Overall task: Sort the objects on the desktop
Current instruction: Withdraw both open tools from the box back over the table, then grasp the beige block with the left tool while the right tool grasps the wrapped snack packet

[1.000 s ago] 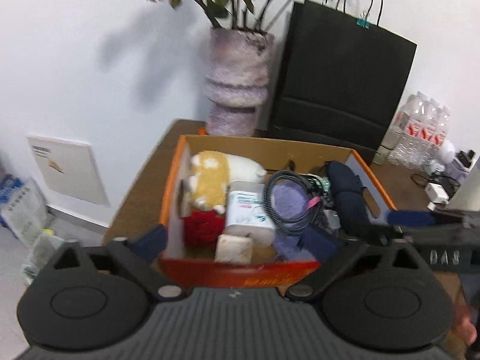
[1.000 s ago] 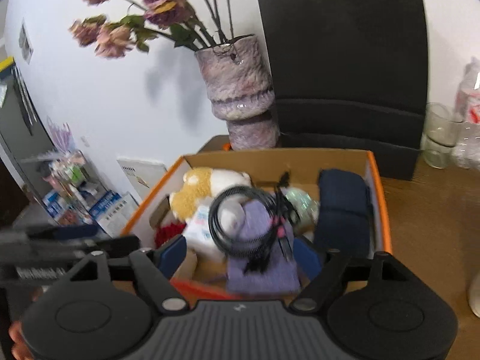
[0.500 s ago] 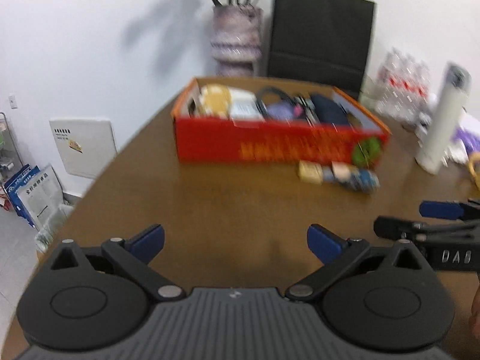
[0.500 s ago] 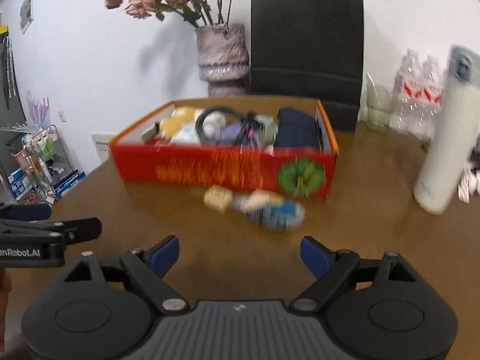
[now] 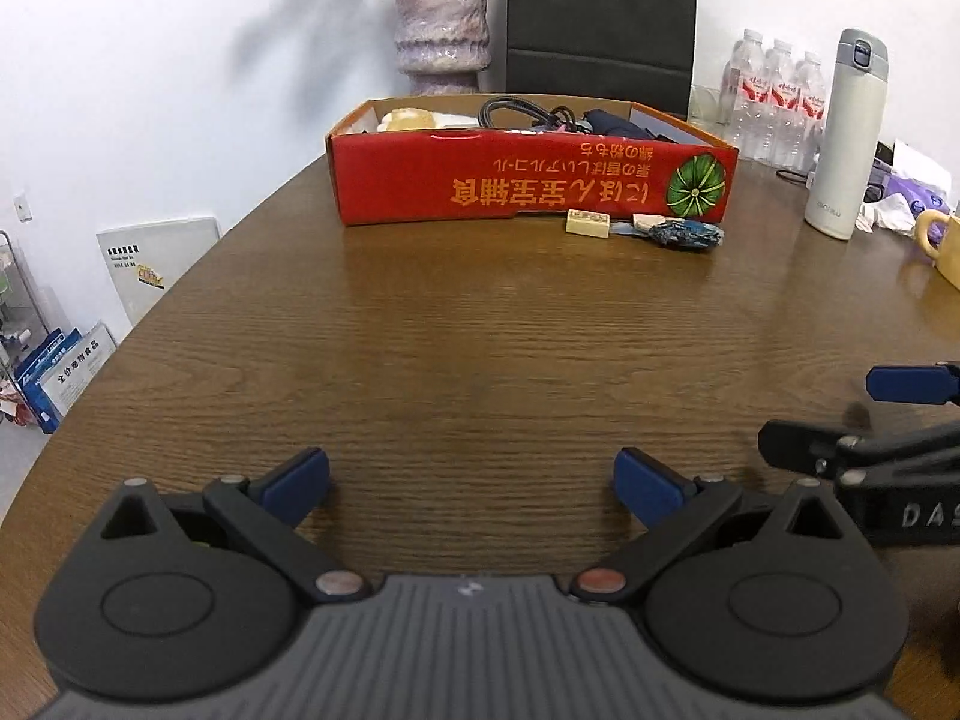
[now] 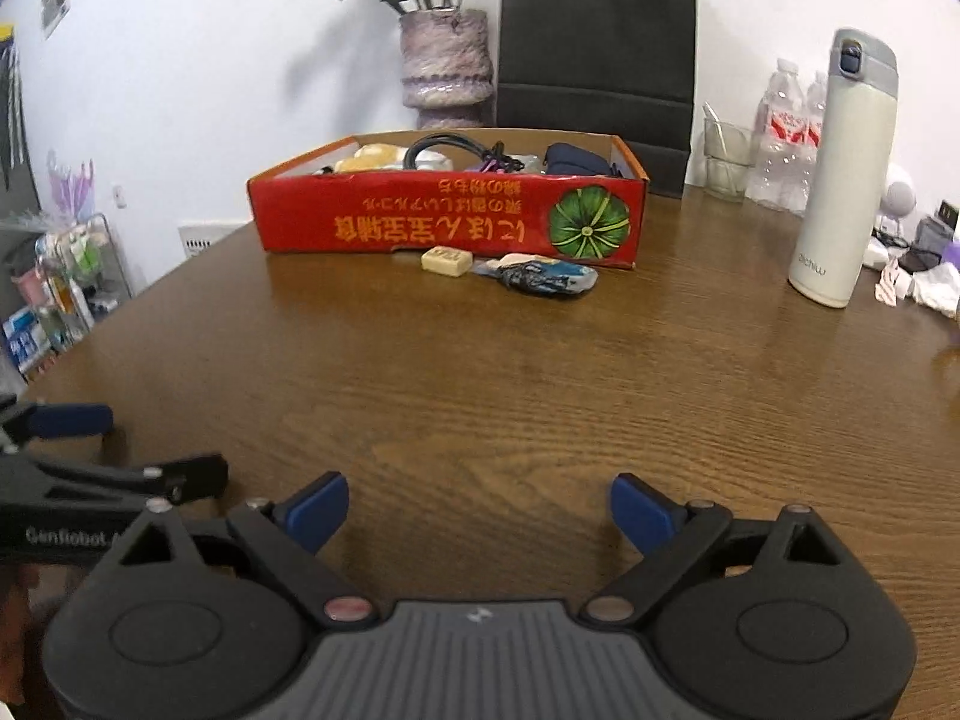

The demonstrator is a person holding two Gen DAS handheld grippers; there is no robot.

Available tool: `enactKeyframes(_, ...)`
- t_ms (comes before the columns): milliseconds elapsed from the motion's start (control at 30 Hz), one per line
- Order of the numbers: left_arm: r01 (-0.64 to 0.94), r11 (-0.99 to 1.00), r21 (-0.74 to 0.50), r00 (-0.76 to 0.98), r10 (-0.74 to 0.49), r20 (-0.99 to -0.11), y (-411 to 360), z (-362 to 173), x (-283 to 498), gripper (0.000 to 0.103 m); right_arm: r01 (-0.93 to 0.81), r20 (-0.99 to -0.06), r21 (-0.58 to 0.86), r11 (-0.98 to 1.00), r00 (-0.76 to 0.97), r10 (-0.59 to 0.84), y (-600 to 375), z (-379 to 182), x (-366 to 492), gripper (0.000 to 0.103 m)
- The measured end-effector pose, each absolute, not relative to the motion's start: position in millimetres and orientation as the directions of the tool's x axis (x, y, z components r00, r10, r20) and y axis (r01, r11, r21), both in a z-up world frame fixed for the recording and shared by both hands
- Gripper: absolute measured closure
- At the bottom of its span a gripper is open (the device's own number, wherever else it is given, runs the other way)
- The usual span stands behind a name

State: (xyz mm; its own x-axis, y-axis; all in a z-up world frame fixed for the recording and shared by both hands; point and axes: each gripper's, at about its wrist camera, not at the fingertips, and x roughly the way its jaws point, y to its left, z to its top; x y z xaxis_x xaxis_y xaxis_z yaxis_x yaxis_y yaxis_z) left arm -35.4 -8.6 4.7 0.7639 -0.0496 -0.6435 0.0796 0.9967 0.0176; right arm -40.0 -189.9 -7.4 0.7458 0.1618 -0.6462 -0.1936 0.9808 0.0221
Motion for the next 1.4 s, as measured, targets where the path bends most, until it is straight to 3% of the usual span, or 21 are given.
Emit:
enactKeyframes(267,0.077,0.997,0.01,0.771,-0.053,-0.635,-8.1,2.7,-33.8,0.0,-0.19,-0.617,-0.069,0.979,0.779,0.108,-181.5,-11.1,-47.0,0.008)
enactKeyframes(533,0.073,0.997,0.009,0.766,-0.05,-0.641,-7.1,3.6,-31.7,0.0,-0.215,-0.639,-0.011,0.977,0.752,0.159,-188.9,-9.5,-38.2,0.008)
enactKeyframes(633,0.08,0.997,-0.018,0.784,-0.074,-0.616,-7.1,18.2,-17.7,0.0,-0.263,-0.59,0.031,0.964,0.774,0.229,-201.4,1.1,-28.6,0.01)
enactKeyframes(800,0.131,0.991,-0.015,0.811,-0.115,-0.574,-18.2,39.3,40.0,0.0,-0.259,-0.528,-0.097,0.961,0.832,0.171,-202.2,21.9,25.4,0.01)
enactKeyframes(933,0.246,0.969,0.012,0.774,-0.189,-0.604,-37.8,38.8,85.5,0.0,-0.31,-0.57,-0.064,0.949,0.792,0.22,-201.3,16.8,92.6,0.032)
enactKeyframes(967,0.266,0.963,0.028,0.775,-0.197,-0.6,-42.4,38.5,92.2,0.0,-0.314,-0.583,-0.058,0.948,0.782,0.223,-201.2,13.3,104.8,0.032)
enactKeyframes(1000,0.263,0.963,0.056,0.783,-0.179,-0.596,-48.2,38.0,98.5,0.0,-0.311,-0.595,-0.052,0.949,0.773,0.221,-201.1,9.6,115.8,0.033)
enactKeyframes(1067,0.265,0.96,0.092,0.791,-0.162,-0.59,-59.2,35.2,110.3,0.003,-0.299,-0.613,-0.03,0.954,0.759,0.219,-202.1,2.8,130.2,0.046)
enactKeyframes(1133,0.282,0.957,0.072,0.78,-0.185,-0.598,-65.1,30.1,119.0,0.008,-0.308,-0.625,0.015,0.951,0.74,0.249,-203.9,-3.0,134.5,0.081)
enactKeyframes(1400,0.282,0.959,0.026,0.754,-0.205,-0.624,-77.5,14.1,156.9,0.026,-0.277,-0.663,0.085,0.957,0.701,0.262,-232.1,-4.5,119.4,0.09)
